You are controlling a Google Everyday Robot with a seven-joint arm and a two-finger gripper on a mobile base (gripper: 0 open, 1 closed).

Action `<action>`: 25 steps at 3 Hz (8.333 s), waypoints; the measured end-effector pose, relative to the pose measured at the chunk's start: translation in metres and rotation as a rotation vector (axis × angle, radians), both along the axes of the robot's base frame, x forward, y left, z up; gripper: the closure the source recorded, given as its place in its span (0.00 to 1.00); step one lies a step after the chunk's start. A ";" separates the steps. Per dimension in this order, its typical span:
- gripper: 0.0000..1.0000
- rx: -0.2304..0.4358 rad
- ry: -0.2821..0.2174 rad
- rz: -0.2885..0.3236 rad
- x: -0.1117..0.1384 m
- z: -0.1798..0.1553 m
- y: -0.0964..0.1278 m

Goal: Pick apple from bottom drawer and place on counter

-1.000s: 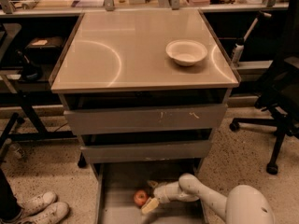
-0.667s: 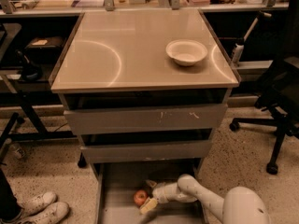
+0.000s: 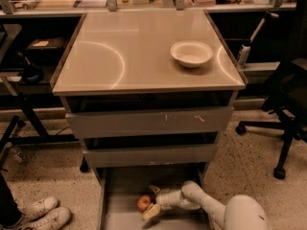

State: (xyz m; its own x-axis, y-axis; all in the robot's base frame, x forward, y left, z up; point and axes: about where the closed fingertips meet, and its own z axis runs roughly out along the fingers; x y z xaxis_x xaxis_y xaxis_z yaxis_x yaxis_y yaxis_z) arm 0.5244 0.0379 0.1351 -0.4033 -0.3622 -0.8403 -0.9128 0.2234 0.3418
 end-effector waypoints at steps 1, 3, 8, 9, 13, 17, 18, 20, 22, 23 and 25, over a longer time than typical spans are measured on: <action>0.00 0.011 0.003 -0.004 0.000 -0.007 0.001; 0.42 0.011 0.004 -0.004 0.000 -0.007 0.001; 1.00 -0.051 0.010 -0.050 0.011 0.118 -0.007; 1.00 -0.053 0.006 -0.038 0.011 0.128 -0.001; 1.00 -0.054 -0.060 -0.040 -0.018 0.273 0.013; 1.00 -0.053 -0.149 0.093 -0.047 0.404 0.043; 1.00 -0.050 -0.152 0.110 -0.048 0.412 0.048; 1.00 -0.042 -0.257 0.153 -0.050 0.504 0.063; 1.00 -0.050 -0.296 0.148 -0.039 0.532 0.064; 1.00 -0.061 -0.327 0.139 -0.020 0.564 0.060; 1.00 -0.070 -0.364 0.114 0.016 0.608 0.046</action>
Offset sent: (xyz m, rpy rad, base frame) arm 0.0002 0.0013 -0.0063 0.0096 0.0031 -0.0034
